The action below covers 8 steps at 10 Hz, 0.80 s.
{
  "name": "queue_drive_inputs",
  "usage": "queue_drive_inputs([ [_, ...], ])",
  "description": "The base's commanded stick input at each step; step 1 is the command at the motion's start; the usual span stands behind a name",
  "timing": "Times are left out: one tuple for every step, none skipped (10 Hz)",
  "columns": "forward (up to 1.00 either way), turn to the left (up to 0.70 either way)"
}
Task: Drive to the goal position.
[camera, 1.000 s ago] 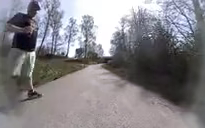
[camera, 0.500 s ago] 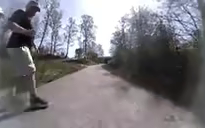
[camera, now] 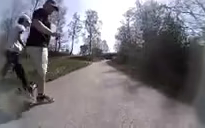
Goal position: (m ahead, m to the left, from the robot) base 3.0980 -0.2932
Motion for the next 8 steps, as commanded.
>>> queue_drive_inputs([
  [1.00, 0.00],
  [1.00, 0.00],
  [1.00, 0.00],
  [1.00, 0.00],
  [1.00, 0.00],
  [1.00, 0.00],
  [1.00, 0.00],
  [1.00, 0.00],
])
